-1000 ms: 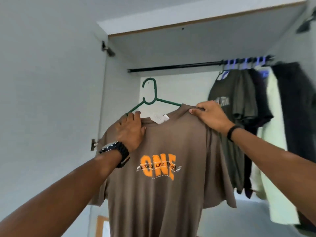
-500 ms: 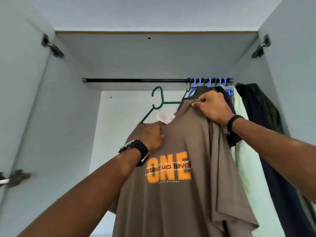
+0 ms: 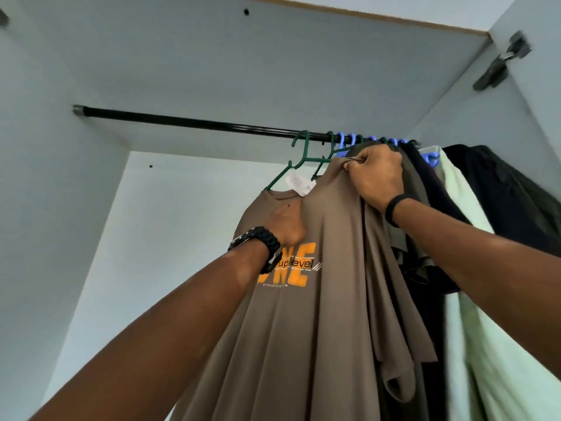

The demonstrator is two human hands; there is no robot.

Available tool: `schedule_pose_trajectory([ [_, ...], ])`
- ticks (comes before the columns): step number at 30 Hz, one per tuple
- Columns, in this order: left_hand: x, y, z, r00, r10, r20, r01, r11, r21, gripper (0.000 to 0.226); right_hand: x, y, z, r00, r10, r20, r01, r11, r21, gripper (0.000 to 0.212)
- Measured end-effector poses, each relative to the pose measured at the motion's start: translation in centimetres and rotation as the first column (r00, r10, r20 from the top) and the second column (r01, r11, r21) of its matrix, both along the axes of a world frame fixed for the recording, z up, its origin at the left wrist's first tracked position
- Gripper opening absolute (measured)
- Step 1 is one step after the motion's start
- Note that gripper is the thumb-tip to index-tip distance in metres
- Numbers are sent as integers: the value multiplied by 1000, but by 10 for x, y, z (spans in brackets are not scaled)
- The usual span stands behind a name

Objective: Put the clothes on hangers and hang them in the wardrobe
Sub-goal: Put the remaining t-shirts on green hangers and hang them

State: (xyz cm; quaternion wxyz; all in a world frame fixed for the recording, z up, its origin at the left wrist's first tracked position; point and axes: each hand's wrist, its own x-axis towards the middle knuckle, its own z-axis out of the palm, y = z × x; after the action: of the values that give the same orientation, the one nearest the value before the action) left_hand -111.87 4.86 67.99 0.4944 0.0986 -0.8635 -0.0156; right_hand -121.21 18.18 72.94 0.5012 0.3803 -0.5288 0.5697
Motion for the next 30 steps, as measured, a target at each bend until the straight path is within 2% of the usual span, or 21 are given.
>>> schedule_pose_trajectory([
  [7, -43, -42, 20, 980, -196, -29, 196, 980, 26, 36, -36, -51, 25, 997, -58, 42, 63, 992, -111, 20],
  [9, -55, -54, 25, 971, -238, -17, 238, 971, 28, 48, -42, -60, 32, 994, -95, 46, 101, 984, -149, 20],
  [12, -79, -71, 40, 981, -188, 56, 186, 982, 39, 72, -49, -70, 48, 988, -155, 17, 155, 964, -216, 19],
  [14, -88, -75, 49, 979, -196, 56, 193, 980, 47, 75, -50, -73, 58, 988, -157, 3, 153, 957, -245, 20],
  [16, -97, -76, 54, 972, -234, 10, 233, 971, 47, 69, -57, -76, 67, 988, -153, -9, 145, 956, -257, 22],
  [19, -112, -80, 61, 963, -261, -62, 265, 962, 69, 66, -65, -84, 77, 985, -169, -26, 158, 957, -244, 24],
  [25, -134, -86, 73, 971, -221, -87, 225, 974, 37, 61, -78, -96, 97, 976, -208, -57, 190, 953, -235, 26],
  [30, -140, -89, 82, 966, -241, -94, 245, 969, 29, 56, -91, -105, 115, 971, -224, -88, 221, 974, -40, 17],
])
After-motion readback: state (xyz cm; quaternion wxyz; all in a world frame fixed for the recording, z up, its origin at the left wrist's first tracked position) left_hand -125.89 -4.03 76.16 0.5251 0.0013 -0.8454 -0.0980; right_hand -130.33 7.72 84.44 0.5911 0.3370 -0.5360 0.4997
